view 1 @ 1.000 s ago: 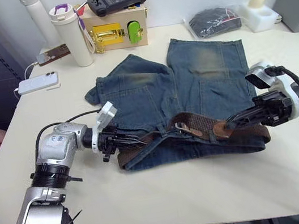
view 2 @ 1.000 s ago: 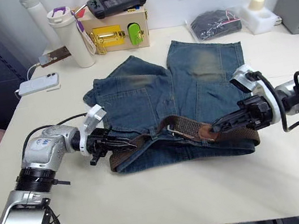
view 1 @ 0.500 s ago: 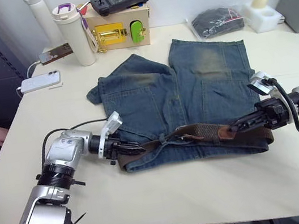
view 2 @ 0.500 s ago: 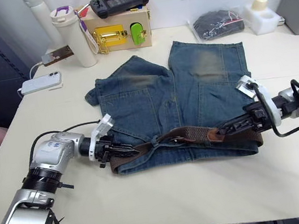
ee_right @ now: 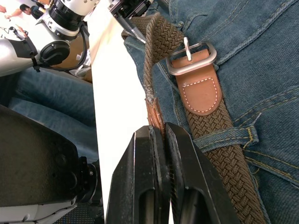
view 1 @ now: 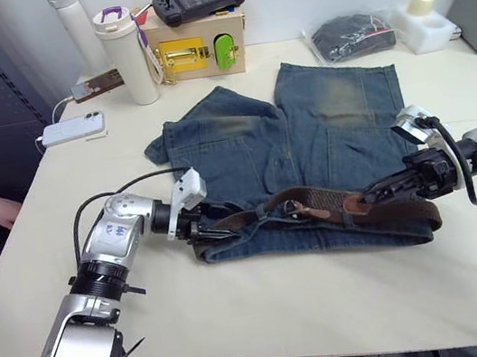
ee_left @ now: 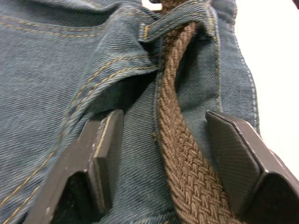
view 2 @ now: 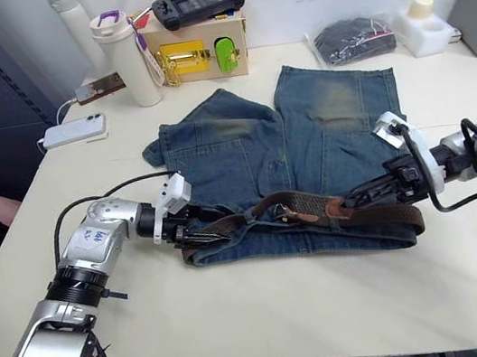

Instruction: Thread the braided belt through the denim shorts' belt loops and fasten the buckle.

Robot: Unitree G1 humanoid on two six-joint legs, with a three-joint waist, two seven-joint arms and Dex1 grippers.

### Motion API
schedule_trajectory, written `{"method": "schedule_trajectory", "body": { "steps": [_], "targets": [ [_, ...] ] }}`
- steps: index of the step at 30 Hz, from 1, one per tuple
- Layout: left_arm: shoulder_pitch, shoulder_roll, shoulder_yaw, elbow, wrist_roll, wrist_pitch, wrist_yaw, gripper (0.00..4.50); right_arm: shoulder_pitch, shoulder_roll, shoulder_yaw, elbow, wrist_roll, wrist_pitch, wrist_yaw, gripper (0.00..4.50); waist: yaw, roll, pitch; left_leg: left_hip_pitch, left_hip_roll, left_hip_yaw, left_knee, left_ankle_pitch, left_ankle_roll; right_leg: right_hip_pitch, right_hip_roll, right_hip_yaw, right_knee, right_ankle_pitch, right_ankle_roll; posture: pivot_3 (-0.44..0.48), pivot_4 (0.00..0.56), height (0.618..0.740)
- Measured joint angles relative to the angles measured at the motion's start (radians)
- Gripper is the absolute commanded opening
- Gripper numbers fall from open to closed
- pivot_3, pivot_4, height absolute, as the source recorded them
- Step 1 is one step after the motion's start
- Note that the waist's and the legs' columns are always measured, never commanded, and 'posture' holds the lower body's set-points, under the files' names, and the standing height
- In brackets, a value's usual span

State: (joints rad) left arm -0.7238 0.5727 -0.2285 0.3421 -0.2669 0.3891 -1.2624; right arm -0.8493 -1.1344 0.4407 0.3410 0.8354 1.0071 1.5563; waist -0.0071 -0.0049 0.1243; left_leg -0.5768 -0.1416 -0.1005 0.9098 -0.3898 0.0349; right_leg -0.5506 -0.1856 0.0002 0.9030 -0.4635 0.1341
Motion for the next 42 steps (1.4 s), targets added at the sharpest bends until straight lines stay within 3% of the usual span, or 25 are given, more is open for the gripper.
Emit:
{"method": "schedule_trajectory", "body": {
  "steps": [9,18,22,28,35,42],
  "targets": [
    [0.083,0.042,0.073,-0.248,-0.062,0.106,0.033,3.11,0.000,0.001,0.000,-0.022,0.002,0.021,0.000,0.00,-0.008,0.000,0.000,0.000,0.000,0.000,-0.001,0.000,0.000,0.000,0.000,0.000,0.000,0.000,0.000,0.000,0.150,0.645],
    [0.042,-0.070,0.099,-0.246,-0.067,0.122,0.160,3.11,-0.007,0.060,-0.007,-0.006,-0.086,0.003,0.000,0.00,-0.014,0.000,0.000,0.000,0.000,0.000,-0.001,0.000,0.000,0.000,0.000,-0.001,0.000,0.000,0.001,0.000,0.150,0.645],
    [0.042,-0.076,0.098,-0.242,-0.062,0.111,0.175,3.16,-0.007,0.102,-0.035,0.063,-0.143,0.007,-0.009,1.59,-0.021,0.000,0.000,0.000,0.000,0.000,-0.002,0.000,0.000,0.000,0.000,-0.001,0.000,0.000,0.001,0.000,0.150,0.645],
    [0.051,-0.082,0.095,-0.215,-0.060,0.094,0.177,3.16,-0.005,0.124,-0.129,0.113,-0.193,0.022,-0.025,4.49,-0.020,0.000,0.000,0.000,0.000,0.000,-0.002,0.000,0.000,0.000,0.000,-0.001,0.001,0.000,0.001,0.000,0.150,0.645],
    [0.064,-0.083,0.093,-0.215,-0.061,0.094,0.177,3.16,0.045,0.145,-0.293,0.066,-0.198,0.017,-0.133,4.49,-0.020,0.000,0.000,0.000,0.000,0.000,-0.002,0.000,0.000,0.000,0.000,-0.001,0.001,0.001,0.001,0.000,0.150,0.645],
    [0.074,-0.094,0.085,-0.209,-0.036,0.082,0.205,3.16,0.214,0.172,-0.546,-0.256,-0.054,0.073,-0.243,4.49,-0.019,0.000,0.000,0.001,0.000,-0.001,-0.002,0.000,0.000,0.000,0.000,-0.001,0.001,0.001,0.001,0.000,0.150,0.645]
  ]
}}
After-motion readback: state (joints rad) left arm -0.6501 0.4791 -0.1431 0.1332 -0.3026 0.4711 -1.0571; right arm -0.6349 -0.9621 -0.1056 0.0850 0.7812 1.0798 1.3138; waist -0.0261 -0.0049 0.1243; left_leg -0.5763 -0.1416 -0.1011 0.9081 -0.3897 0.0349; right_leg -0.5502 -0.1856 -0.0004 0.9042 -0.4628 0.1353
